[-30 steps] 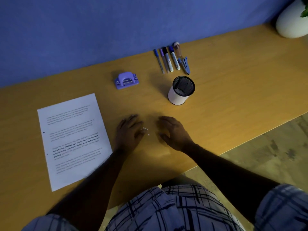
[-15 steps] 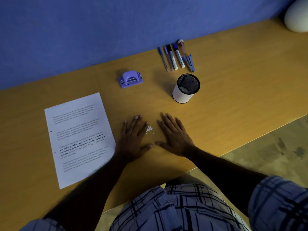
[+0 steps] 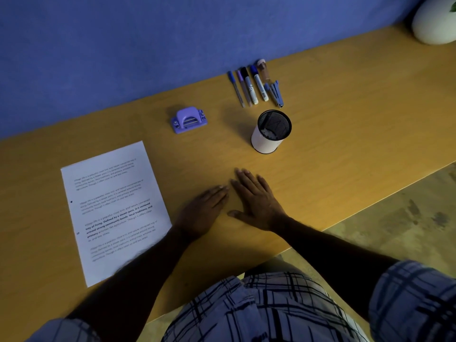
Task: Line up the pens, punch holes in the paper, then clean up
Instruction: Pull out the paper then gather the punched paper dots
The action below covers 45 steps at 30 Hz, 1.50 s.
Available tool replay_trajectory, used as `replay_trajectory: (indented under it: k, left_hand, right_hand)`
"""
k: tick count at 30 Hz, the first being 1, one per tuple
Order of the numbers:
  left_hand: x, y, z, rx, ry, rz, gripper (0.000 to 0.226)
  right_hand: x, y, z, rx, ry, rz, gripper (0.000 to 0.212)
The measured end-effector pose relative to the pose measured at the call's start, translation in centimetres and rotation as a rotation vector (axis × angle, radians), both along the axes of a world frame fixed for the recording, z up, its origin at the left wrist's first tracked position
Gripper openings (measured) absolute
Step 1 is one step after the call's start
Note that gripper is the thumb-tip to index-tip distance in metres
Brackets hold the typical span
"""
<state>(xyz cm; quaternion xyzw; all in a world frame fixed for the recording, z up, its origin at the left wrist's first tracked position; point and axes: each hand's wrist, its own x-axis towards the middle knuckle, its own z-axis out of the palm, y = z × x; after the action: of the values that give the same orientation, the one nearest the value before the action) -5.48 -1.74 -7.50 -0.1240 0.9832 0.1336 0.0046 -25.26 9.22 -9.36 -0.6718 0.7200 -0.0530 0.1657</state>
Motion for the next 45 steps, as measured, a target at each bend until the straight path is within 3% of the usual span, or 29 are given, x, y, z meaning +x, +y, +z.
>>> replay_trajectory:
  k: [3,9,14,16,18,21,24,29,33,39,45]
  left_hand:
    - [0.4,-0.3,0.0,-0.104,0.096,-0.049,0.049]
    - [1.0,-1.5,0.4,-0.088,0.183,-0.087,0.052]
    - [0.0,-2.0,0.5,-0.059,0.310,-0.105,0.016]
    - [-0.1,-1.9,0.4,-0.055,0.311,-0.077,0.022]
    - [-0.2,-1.7,0.1,-0.055,0.309,-0.059,0.014]
    - [-0.4,-1.5,0.3,-0.012,0.299,-0.003,0.025]
    - [-0.4,-1.4,0.2,0.145,0.281,0.176,0.022]
    - [-0.6,-1.3,0.4,0.535,0.366,0.664,0.022]
    - [-0.1,-1.5,0.9,0.884,0.385,0.974,0.017]
    - [0.8,-1.8,1.5,1.147,0.529,1.134,0.020]
    - [1.0,-1.9,1.5,1.484,0.661,1.235,0.022]
  right_hand:
    - [-0.1,0.0,0.0,0.004,-0.007,-0.001,0.092]
    - [-0.2,0.0,0.3,0.008,-0.011,0.002,0.091]
    - [-0.1,-0.1,0.5,0.012,-0.003,0.009,0.091]
    - [-0.1,-0.1,0.5,0.023,0.000,0.011,0.091]
    - [-0.1,-0.1,0.5,0.027,-0.002,0.009,0.092]
    - [-0.1,-0.1,0.7,0.023,-0.018,0.007,0.091]
    - [0.0,-0.1,0.9,0.000,-0.049,-0.013,0.088]
    - [0.2,-0.3,1.0,-0.112,-0.130,0.014,0.063]
    - [1.2,-1.0,1.2,-0.136,-0.161,0.069,0.059]
    - [3.4,-2.7,2.2,-0.129,-0.130,0.229,0.052]
    - [4.1,-3.0,2.6,-0.157,0.040,0.380,0.047]
